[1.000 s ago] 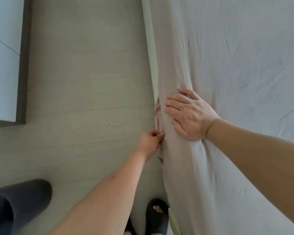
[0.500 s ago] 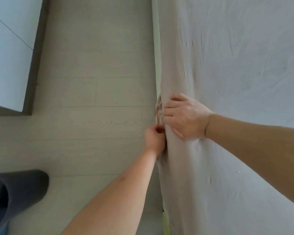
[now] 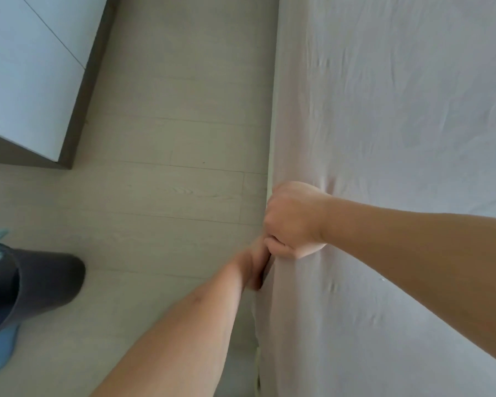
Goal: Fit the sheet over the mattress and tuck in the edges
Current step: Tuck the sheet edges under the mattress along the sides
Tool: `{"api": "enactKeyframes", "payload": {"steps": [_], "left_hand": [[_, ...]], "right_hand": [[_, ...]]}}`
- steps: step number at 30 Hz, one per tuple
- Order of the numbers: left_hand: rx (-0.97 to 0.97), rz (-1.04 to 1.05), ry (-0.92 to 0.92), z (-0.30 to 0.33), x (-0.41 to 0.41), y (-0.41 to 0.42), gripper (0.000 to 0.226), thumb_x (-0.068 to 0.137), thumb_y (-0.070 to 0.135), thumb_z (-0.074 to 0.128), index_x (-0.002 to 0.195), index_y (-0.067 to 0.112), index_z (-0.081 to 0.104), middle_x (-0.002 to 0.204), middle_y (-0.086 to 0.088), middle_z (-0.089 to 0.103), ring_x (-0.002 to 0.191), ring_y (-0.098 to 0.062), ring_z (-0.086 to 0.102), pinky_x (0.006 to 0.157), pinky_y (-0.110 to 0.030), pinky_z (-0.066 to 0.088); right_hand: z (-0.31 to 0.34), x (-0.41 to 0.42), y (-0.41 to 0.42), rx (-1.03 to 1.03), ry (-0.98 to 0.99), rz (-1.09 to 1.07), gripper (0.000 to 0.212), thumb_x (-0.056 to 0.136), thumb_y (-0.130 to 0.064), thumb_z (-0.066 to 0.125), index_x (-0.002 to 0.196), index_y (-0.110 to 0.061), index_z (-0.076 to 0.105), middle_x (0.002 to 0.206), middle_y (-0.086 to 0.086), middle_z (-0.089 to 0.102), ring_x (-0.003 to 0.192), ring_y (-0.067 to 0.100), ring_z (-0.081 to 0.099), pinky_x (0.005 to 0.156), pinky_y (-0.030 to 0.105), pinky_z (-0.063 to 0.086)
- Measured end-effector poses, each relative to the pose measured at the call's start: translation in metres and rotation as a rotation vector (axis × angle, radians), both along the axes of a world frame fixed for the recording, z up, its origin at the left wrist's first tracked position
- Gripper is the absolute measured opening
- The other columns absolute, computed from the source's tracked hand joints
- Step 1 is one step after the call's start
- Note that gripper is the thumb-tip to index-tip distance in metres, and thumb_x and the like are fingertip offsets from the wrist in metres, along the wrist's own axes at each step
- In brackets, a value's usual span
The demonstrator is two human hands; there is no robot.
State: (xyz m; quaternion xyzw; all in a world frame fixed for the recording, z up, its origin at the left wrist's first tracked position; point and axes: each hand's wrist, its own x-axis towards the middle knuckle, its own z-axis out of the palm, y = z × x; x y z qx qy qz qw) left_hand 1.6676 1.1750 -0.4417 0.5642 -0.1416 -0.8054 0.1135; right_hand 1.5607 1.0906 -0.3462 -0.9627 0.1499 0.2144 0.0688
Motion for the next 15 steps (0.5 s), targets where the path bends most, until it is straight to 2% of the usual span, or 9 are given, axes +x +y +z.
{"api": "enactKeyframes", "payload": {"steps": [1, 2, 4, 5, 6, 7, 9, 11, 15], "left_hand": [[0.097, -0.215, -0.041, 0.003, 0.004, -0.007, 0.025, 0.102, 0.025, 0.047, 0.088, 0.012, 0.064, 0.068, -0.001, 0.072, 0.072, -0.020, 0.072, 0.070, -0.031, 0.053], [0.188, -0.491, -0.103, 0.010, 0.010, -0.018, 0.040, 0.104, 0.031, 0.038, 0.086, 0.007, 0.063, 0.077, -0.010, 0.073, 0.085, -0.028, 0.073, 0.076, -0.036, 0.051], [0.326, -0.972, -0.286, 0.021, 0.025, -0.039, 0.061, 0.105, 0.038, 0.023, 0.093, -0.006, 0.063, 0.114, -0.026, 0.069, 0.118, -0.043, 0.062, 0.090, -0.047, 0.046], [0.290, -1.080, -0.406, 0.021, 0.032, -0.048, 0.068, 0.105, 0.045, 0.020, 0.099, -0.008, 0.063, 0.121, -0.028, 0.066, 0.119, -0.043, 0.061, 0.090, -0.047, 0.045], [0.168, -1.077, -0.506, 0.021, 0.036, -0.053, 0.069, 0.104, 0.050, 0.022, 0.105, -0.005, 0.064, 0.114, -0.026, 0.068, 0.108, -0.040, 0.065, 0.085, -0.044, 0.046], [-0.009, -0.973, -0.562, 0.017, 0.040, -0.054, 0.059, 0.104, 0.049, 0.030, 0.106, 0.002, 0.064, 0.100, -0.021, 0.068, 0.094, -0.034, 0.066, 0.080, -0.041, 0.047], [-0.202, -0.601, -0.498, 0.009, 0.045, -0.045, 0.034, 0.103, 0.034, 0.042, 0.100, 0.009, 0.064, 0.091, -0.012, 0.066, 0.082, -0.027, 0.063, 0.077, -0.038, 0.050], [-0.170, -0.315, -0.373, -0.001, 0.043, -0.025, 0.031, 0.098, 0.025, 0.043, 0.103, 0.006, 0.068, 0.097, -0.012, 0.070, 0.083, -0.028, 0.064, 0.078, -0.041, 0.056], [-0.082, -0.239, -0.317, -0.012, 0.042, 0.027, 0.039, 0.089, 0.015, 0.040, 0.113, 0.010, 0.071, 0.114, -0.015, 0.073, 0.090, -0.029, 0.068, 0.091, -0.047, 0.059]], "right_hand": [[-0.003, 0.000, 0.000, -0.025, -0.015, 0.000, 0.048, 0.084, -0.042, 0.019, 0.050, -0.015, 0.040, 0.051, 0.001, 0.048, 0.057, 0.030, 0.054, 0.077, 0.040, 0.052], [-0.005, 0.000, 0.001, -0.025, -0.036, -0.010, 0.046, 0.084, -0.043, 0.022, 0.051, -0.016, 0.039, 0.055, 0.002, 0.053, 0.060, 0.030, 0.055, 0.080, 0.040, 0.050], [-0.011, -0.002, 0.005, -0.012, -0.069, -0.064, 0.043, 0.085, -0.043, 0.027, 0.055, -0.020, 0.045, 0.061, 0.002, 0.060, 0.065, 0.028, 0.057, 0.084, 0.039, 0.048], [-0.012, -0.001, 0.005, -0.031, -0.068, -0.086, 0.042, 0.086, -0.043, 0.029, 0.057, -0.021, 0.050, 0.062, 0.001, 0.060, 0.065, 0.027, 0.056, 0.085, 0.039, 0.047], [-0.014, -0.002, 0.006, -0.051, -0.061, -0.109, 0.042, 0.086, -0.043, 0.032, 0.058, -0.021, 0.054, 0.062, -0.001, 0.060, 0.066, 0.026, 0.054, 0.085, 0.039, 0.046], [-0.015, -0.003, 0.007, -0.065, -0.075, -0.139, 0.041, 0.086, -0.042, 0.035, 0.060, -0.021, 0.058, 0.062, -0.002, 0.060, 0.067, 0.025, 0.053, 0.085, 0.040, 0.045], [-0.016, -0.005, 0.012, -0.099, -0.161, -0.209, 0.033, 0.084, -0.039, 0.041, 0.065, -0.021, 0.061, 0.066, -0.002, 0.059, 0.071, 0.025, 0.051, 0.087, 0.041, 0.043], [-0.019, -0.007, 0.020, -0.170, -0.258, -0.290, 0.024, 0.083, -0.034, 0.046, 0.074, -0.018, 0.061, 0.076, 0.001, 0.059, 0.079, 0.028, 0.052, 0.094, 0.043, 0.041], [-0.021, -0.005, 0.046, -0.246, -0.341, -0.455, 0.021, 0.084, -0.023, 0.044, 0.081, -0.014, 0.063, 0.084, 0.004, 0.060, 0.086, 0.031, 0.055, 0.104, 0.048, 0.036]]}}
